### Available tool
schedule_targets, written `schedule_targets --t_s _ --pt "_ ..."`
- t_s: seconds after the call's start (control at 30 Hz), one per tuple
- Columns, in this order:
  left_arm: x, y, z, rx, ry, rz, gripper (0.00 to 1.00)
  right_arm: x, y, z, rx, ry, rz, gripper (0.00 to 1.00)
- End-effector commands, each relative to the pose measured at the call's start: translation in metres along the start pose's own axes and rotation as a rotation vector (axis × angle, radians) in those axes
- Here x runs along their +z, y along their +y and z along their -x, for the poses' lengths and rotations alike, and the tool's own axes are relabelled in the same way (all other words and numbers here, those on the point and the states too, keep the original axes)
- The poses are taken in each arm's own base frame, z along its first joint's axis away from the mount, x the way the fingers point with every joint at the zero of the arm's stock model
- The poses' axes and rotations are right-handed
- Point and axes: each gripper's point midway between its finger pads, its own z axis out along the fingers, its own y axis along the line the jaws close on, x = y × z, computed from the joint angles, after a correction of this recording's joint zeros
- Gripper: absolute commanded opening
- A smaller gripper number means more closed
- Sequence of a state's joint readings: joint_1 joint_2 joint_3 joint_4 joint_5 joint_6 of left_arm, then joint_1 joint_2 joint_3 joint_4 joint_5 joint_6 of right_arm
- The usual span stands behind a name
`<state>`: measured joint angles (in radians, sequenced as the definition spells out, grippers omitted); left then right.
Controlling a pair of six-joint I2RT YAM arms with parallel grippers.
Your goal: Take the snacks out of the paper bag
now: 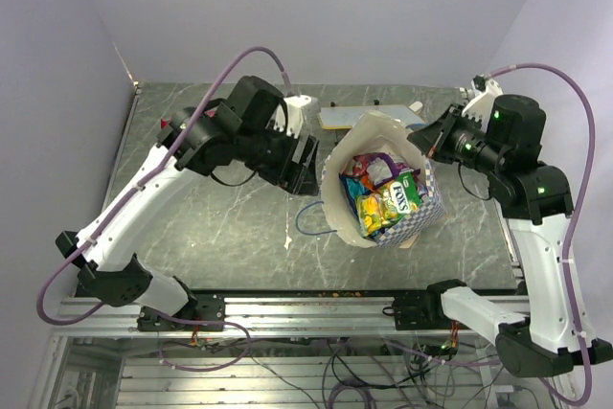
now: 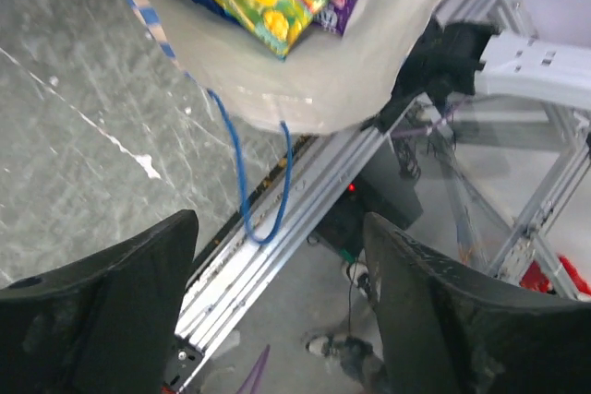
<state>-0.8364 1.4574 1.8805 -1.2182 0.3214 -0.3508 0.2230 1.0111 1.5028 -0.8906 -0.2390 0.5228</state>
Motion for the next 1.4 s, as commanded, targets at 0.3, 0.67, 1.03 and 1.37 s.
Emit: schedule_targets --t_s 0.3,0.67,1.03,1.37 --pt "0.036 -0.081 0.062 0.083 -0.188 -0.358 0.94 -0.019 0.026 0.032 -0.005 -0.113 0.075 0.00" --pt "0.120 -0.067 0.057 0.036 -0.408 -0.237 0.82 -0.025 0.026 0.036 -0.049 -0.112 0.060 0.00" --pt "0.198 -0.006 0.074 -0.066 -0.496 0.081 0.57 -0.026 0.031 0.026 -0.030 -0.071 0.096 0.00" --pt "0.246 0.017 0.074 -0.119 -0.567 0.228 0.64 -0.028 0.031 0.016 -0.038 -0.010 0.096 0.00"
